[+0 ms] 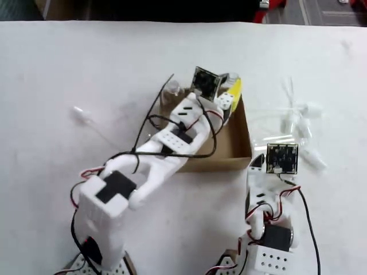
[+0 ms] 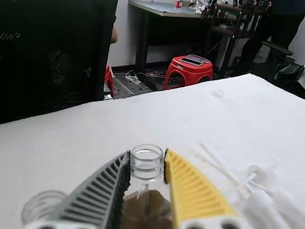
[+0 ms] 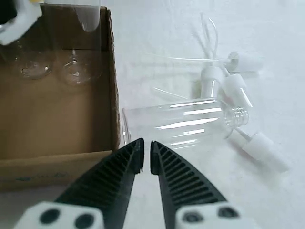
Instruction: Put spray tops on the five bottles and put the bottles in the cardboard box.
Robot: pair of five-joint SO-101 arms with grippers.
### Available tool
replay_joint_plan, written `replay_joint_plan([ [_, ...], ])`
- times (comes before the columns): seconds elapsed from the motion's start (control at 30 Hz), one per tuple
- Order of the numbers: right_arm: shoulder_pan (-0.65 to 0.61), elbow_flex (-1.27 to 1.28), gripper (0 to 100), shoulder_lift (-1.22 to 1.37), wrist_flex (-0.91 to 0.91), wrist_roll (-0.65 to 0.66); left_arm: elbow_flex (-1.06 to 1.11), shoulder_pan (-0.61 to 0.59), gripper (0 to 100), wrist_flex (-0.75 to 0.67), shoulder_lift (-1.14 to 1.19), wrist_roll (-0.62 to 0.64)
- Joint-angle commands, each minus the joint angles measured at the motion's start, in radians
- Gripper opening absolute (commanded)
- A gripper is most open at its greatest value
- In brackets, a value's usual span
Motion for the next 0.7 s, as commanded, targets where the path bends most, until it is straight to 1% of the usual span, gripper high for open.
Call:
replay_joint_plan([
  [0.0, -0.008, 0.009, 1.5, -0.004, 0.002, 0.011, -0.074, -0.008, 2, -0.034, 0.007, -0.018],
  [0.6, -0.01, 0.009, 1.5, -0.004, 0.002, 0.011, -0.069, -0.005, 3, -0.032, 0.001, -0.028],
  [0.67, -0.01, 0.009, 1.5, -0.004, 0.002, 0.011, -0.068, -0.005, 5, -0.032, 0.001, -0.028],
])
